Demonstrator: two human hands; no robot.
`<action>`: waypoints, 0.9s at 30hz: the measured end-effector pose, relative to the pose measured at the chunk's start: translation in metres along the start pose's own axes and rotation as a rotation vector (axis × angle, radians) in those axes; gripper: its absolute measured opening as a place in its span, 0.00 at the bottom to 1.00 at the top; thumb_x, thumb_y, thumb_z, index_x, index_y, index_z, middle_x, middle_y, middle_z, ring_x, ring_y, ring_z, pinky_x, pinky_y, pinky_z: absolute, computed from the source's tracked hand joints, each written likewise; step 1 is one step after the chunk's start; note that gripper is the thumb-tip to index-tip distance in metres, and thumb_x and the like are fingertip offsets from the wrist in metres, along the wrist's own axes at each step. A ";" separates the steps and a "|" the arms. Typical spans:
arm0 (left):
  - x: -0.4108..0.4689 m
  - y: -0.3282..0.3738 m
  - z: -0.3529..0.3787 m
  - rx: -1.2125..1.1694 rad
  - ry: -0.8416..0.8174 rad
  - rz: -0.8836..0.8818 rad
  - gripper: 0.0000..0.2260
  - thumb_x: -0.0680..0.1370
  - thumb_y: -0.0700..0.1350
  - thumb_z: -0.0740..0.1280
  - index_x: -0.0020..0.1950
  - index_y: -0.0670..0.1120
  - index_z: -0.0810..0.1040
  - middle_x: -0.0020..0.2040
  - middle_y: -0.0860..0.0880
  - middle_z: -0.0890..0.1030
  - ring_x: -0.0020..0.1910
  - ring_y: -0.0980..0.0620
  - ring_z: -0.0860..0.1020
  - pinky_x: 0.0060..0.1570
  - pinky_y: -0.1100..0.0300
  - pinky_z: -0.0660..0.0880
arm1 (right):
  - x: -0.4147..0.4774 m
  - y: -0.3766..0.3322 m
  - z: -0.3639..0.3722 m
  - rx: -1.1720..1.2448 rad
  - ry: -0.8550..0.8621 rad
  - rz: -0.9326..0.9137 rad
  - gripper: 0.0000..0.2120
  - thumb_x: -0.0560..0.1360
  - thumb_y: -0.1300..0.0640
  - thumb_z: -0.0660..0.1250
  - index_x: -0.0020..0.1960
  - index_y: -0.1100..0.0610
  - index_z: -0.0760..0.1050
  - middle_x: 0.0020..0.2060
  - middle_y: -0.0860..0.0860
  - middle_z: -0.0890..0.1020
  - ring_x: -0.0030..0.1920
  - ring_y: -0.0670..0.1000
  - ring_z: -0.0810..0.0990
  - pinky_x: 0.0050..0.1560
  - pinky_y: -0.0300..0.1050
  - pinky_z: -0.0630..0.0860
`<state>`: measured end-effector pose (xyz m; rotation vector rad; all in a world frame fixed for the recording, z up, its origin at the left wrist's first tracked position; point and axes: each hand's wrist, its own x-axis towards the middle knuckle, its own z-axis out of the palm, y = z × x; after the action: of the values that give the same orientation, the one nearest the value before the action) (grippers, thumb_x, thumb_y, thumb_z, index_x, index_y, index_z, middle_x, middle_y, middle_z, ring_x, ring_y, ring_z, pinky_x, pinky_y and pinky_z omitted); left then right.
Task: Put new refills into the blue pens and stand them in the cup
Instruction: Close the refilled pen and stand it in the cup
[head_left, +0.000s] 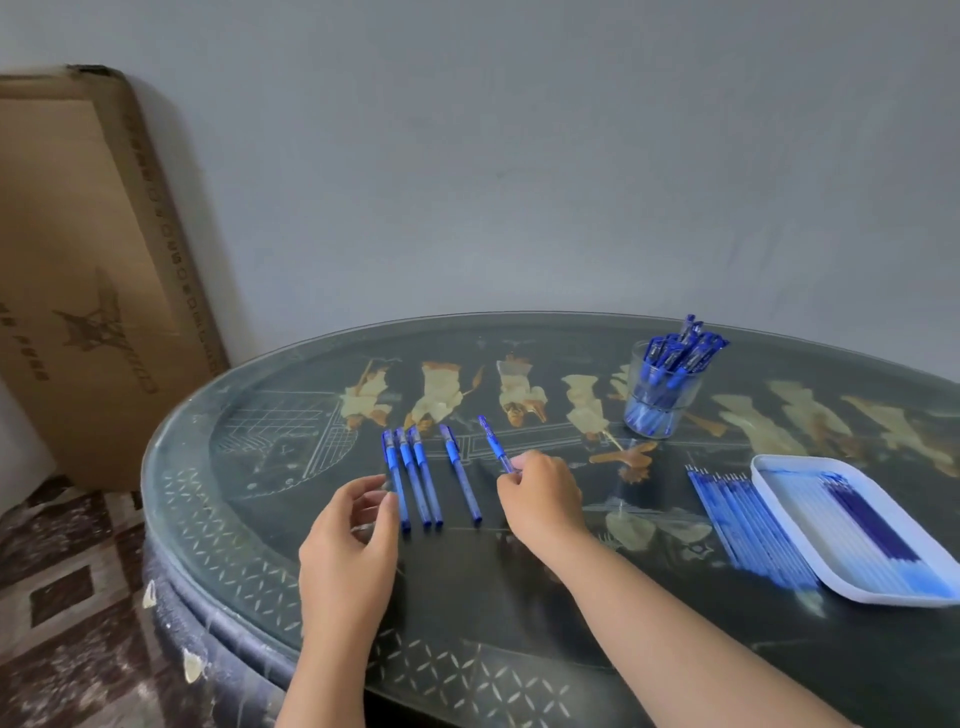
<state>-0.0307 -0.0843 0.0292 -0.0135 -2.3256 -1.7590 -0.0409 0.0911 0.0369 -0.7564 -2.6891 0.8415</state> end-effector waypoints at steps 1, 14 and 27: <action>0.000 0.000 0.000 0.006 0.008 0.010 0.05 0.78 0.46 0.68 0.53 0.54 0.79 0.45 0.57 0.82 0.45 0.62 0.79 0.41 0.69 0.70 | -0.004 0.008 -0.008 0.046 -0.012 -0.002 0.09 0.76 0.60 0.60 0.43 0.57 0.78 0.41 0.55 0.81 0.42 0.58 0.77 0.44 0.49 0.76; -0.051 0.043 0.063 0.119 -0.302 0.383 0.18 0.77 0.39 0.70 0.64 0.56 0.76 0.53 0.63 0.78 0.52 0.65 0.78 0.51 0.78 0.68 | -0.066 0.122 -0.083 0.216 -0.003 -0.266 0.10 0.80 0.61 0.62 0.55 0.47 0.73 0.52 0.41 0.72 0.53 0.37 0.73 0.54 0.28 0.70; -0.054 0.028 0.096 0.208 -0.557 0.642 0.09 0.76 0.39 0.71 0.54 0.49 0.83 0.48 0.64 0.80 0.50 0.66 0.77 0.51 0.76 0.68 | -0.051 0.144 -0.069 -0.073 0.239 -0.584 0.14 0.77 0.45 0.58 0.52 0.46 0.81 0.40 0.43 0.80 0.41 0.51 0.77 0.41 0.51 0.71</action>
<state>0.0088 0.0221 0.0216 -1.2031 -2.4211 -1.2810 0.0853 0.1967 0.0063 -0.0524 -2.5152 0.4726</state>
